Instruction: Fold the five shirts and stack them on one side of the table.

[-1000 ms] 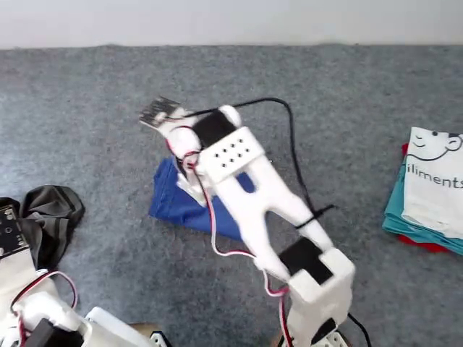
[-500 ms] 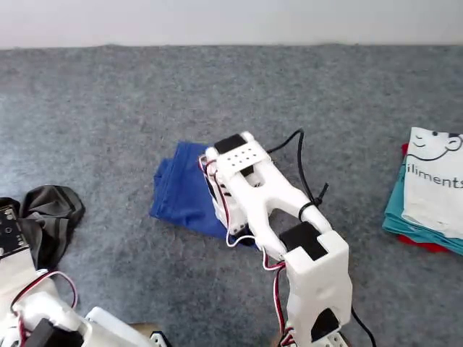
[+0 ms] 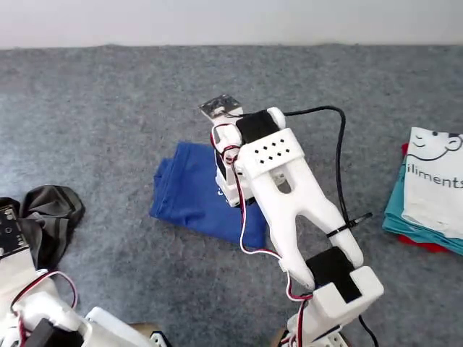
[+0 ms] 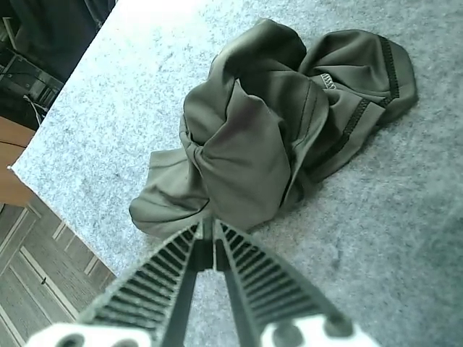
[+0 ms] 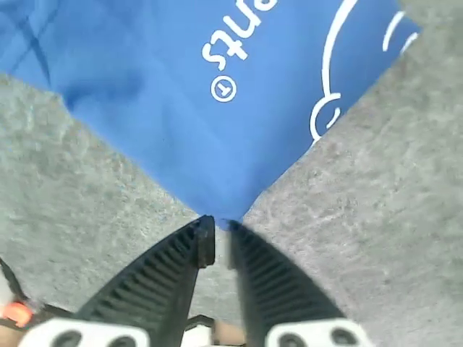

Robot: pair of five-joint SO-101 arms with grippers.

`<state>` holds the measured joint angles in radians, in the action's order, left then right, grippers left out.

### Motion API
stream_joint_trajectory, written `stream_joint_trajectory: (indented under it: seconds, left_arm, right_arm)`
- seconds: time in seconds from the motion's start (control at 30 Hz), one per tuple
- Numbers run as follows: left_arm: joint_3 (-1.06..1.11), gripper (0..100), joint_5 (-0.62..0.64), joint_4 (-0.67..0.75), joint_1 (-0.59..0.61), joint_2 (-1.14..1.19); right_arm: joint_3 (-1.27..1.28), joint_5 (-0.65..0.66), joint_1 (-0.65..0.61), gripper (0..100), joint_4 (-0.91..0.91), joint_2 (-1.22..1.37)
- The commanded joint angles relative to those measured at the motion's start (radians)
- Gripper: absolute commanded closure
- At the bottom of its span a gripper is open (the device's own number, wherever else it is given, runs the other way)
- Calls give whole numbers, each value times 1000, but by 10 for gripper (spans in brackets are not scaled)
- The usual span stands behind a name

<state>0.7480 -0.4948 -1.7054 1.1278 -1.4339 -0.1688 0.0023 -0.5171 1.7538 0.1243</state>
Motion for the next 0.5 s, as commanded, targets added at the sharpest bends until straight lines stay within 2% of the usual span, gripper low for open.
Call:
stream_joint_trajectory:
  seconds: [0.0, 0.07, 0.17, 0.47]
  left_arm:
    - [-10, 982, -3, 17, 2, -5]
    - [-10, 982, -3, 17, 2, -5]
    - [-7, 982, -2, 17, 2, -5]
    - [-7, 982, -2, 17, 2, -5]
  right_arm:
    - [-41, -183, 7, 771, 39, 10]
    - [-46, -281, -1, 664, 25, 67]
    - [-46, -354, -18, 553, -22, 156]
    - [-48, -440, -31, 534, -236, 361]
